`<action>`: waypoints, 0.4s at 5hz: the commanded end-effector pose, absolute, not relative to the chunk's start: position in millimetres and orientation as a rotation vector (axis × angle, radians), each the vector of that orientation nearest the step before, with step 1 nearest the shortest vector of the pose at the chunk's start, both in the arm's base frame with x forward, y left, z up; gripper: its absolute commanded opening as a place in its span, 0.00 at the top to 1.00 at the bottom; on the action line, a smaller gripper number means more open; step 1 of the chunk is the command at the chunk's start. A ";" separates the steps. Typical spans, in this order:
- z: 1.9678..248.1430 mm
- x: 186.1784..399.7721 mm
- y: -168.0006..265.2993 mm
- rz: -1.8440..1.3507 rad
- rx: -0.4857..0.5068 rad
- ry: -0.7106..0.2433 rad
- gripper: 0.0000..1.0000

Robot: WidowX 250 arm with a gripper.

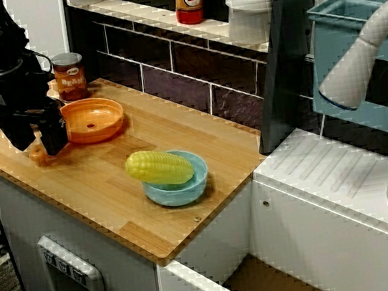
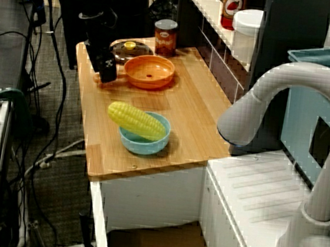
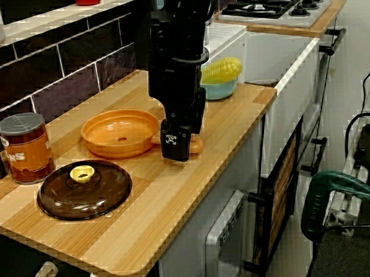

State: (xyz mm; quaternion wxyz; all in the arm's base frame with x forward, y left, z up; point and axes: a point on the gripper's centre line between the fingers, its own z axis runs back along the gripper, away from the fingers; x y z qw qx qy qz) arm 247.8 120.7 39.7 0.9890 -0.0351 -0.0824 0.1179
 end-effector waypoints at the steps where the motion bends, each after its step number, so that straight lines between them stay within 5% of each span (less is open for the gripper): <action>1: 44.1 245.9 125.0 0.236 -0.047 -0.188 0.00; 2: 41.3 247.0 125.4 0.241 -0.034 -0.190 0.00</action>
